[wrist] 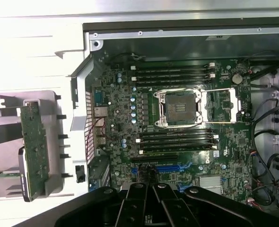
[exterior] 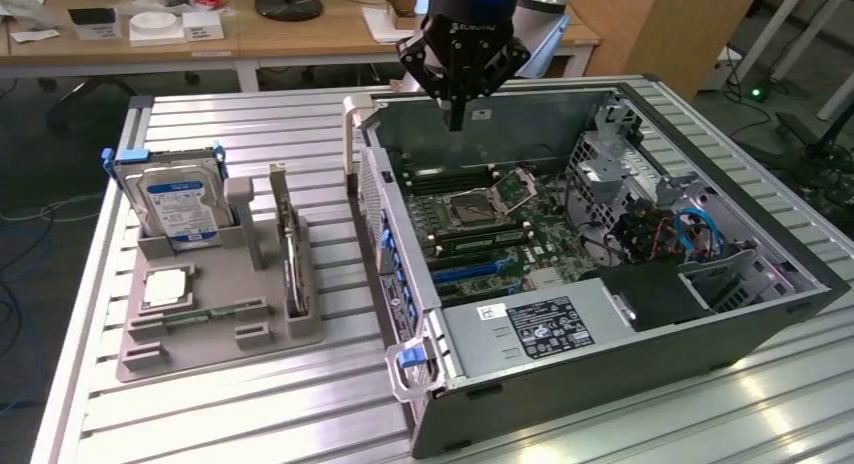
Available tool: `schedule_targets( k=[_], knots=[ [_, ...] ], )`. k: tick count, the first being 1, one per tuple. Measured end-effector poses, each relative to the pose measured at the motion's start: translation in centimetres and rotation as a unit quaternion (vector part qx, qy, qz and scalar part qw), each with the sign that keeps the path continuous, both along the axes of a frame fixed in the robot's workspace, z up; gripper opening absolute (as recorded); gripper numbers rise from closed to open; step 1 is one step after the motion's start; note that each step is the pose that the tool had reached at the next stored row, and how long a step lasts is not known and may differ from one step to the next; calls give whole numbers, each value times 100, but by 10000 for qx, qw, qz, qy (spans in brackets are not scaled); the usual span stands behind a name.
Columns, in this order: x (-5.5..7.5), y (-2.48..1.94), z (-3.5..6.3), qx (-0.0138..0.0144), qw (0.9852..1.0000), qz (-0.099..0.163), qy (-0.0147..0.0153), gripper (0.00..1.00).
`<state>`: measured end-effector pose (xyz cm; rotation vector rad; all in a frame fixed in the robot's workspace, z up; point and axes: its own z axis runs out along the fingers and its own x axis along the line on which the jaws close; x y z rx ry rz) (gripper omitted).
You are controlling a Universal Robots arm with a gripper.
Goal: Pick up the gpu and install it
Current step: 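Reach for the gpu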
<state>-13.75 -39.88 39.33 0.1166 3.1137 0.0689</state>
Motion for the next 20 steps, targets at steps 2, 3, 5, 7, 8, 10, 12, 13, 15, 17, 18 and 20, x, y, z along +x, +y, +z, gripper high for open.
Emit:
schedule_targets(
  k=[2, 3, 5, 7, 8, 10, 12, 13, 15, 17, 18, 20],
  knots=[
    [-12, 0, 0, 0, 10000, 0, 0, 11],
    [-19, 0, 0, 0, 10000, 0, 0, 11],
    [-32, 0, 0, 0, 10000, 0, 0, 11],
    [-44, 0, 0, 0, 10000, 0, 0, 11],
    [-49, 0, 0, 0, 10000, 0, 0, 11],
    [-60, 0, 0, 0, 10000, 0, 0, 11],
    [-72, 0, 0, 0, 10000, 0, 0, 11],
    [-79, 0, 0, 0, 10000, 0, 0, 11],
    [-92, 0, 0, 0, 10000, 0, 0, 11],
    [-101, 0, 0, 0, 10000, 0, 0, 11],
    [-106, 0, 0, 0, 10000, 0, 0, 11],
    [-116, 0, 0, 0, 10000, 0, 0, 11]
  ],
)
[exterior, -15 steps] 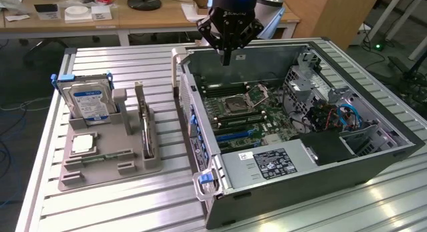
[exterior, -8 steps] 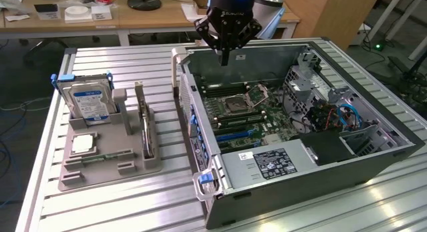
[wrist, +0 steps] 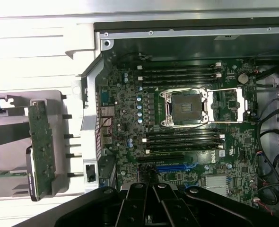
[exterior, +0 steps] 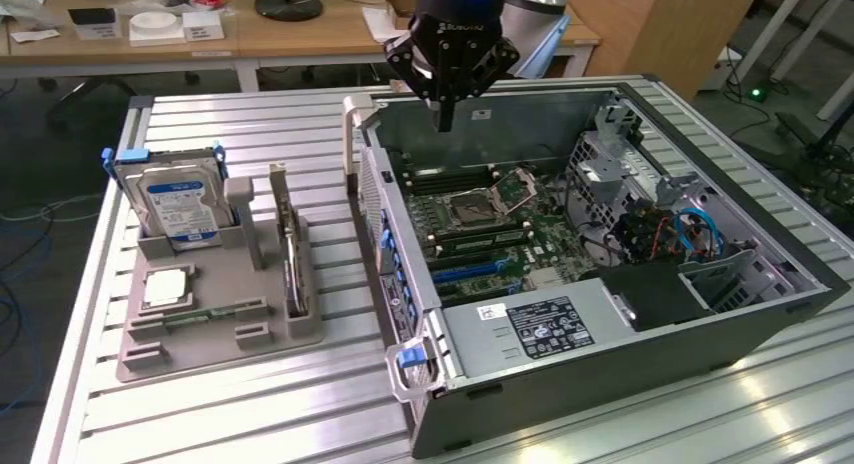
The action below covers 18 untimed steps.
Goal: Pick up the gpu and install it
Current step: 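Reach for the gpu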
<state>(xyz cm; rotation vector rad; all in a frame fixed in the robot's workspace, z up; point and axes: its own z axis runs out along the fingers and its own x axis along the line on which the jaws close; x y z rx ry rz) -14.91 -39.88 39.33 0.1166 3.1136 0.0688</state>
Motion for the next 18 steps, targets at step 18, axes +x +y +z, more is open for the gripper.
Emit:
schedule_targets(
  k=[18],
  knots=[
    [-83, 0, 0, 0, 10000, 0, 0, 11]
  ],
)
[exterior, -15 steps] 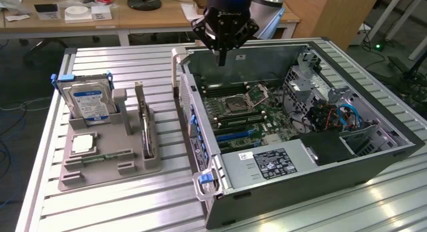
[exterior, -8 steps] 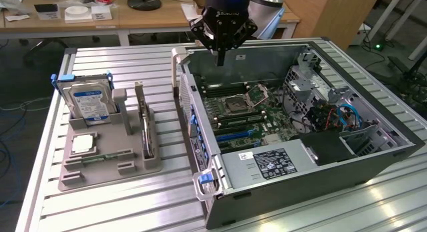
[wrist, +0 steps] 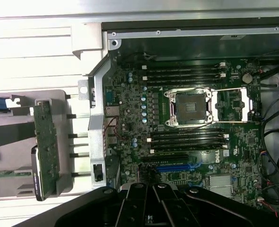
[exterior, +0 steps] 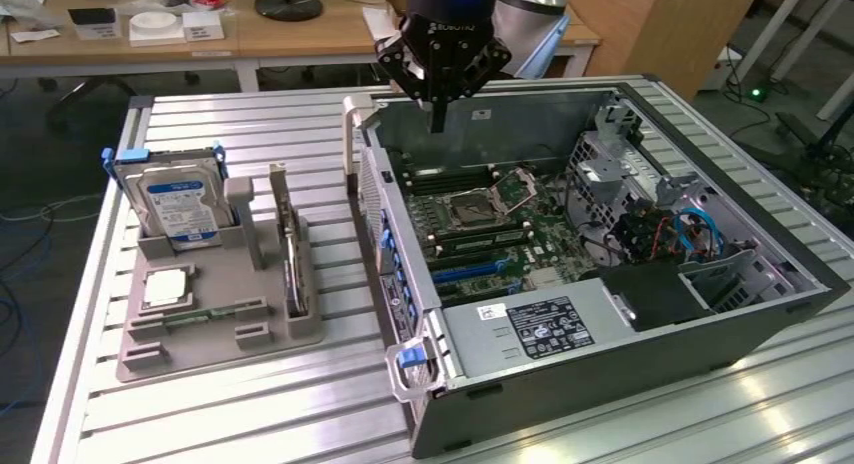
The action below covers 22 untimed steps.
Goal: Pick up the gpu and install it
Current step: 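Reach for the gpu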
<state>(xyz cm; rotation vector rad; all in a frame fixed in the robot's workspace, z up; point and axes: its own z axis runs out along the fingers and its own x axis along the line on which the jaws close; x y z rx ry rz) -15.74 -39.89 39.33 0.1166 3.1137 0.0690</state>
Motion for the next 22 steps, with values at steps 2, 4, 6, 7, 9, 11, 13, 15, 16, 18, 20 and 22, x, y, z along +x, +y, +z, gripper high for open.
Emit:
schedule_targets(
  k=[2, 4, 6, 7, 9, 11, 13, 15, 16, 18, 20, 22],
  knots=[
    [-8, 0, 0, 0, 10000, 0, 0, 11],
    [-16, 0, 0, 0, 10000, 0, 0, 11],
    [-25, 0, 0, 0, 10000, 0, 0, 11],
    [-29, 0, 0, 0, 10000, 0, 0, 11],
    [-39, 0, 0, 0, 10000, 0, 0, 11],
    [-47, 0, 0, 0, 10000, 0, 0, 11],
    [-55, 0, 0, -1, 10000, 0, 0, 11],
    [-62, 0, 0, 0, 10000, 0, 0, 11],
    [-66, 0, 0, 0, 10000, 0, 0, 11],
    [-74, 0, 0, 0, 10000, 0, 0, 11],
    [-82, 0, 0, 0, 10000, 0, 0, 11],
    [-89, 0, 0, -1, 10000, 0, 0, 11]
  ],
)
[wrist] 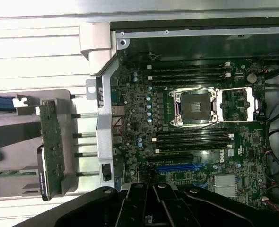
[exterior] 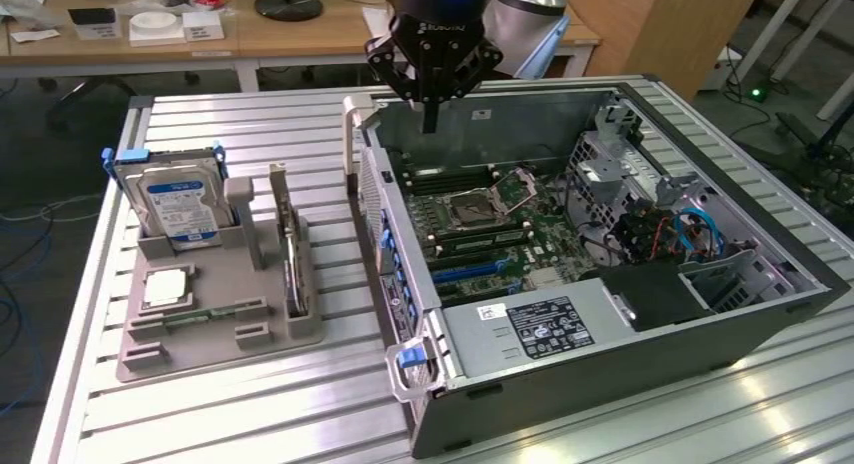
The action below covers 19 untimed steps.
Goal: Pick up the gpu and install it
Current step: 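Reach for the gpu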
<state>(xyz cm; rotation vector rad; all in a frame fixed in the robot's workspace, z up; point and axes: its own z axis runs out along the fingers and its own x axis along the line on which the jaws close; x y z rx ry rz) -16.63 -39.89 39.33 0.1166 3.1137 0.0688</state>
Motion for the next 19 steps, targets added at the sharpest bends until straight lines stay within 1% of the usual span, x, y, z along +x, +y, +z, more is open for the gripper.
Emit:
schedule_targets(
  k=[11, 19],
  knots=[
    [-68, -1, 0, 0, 10000, 0, 0, 11],
    [-172, -2, 0, 0, 10000, 0, 0, 11]
  ],
)
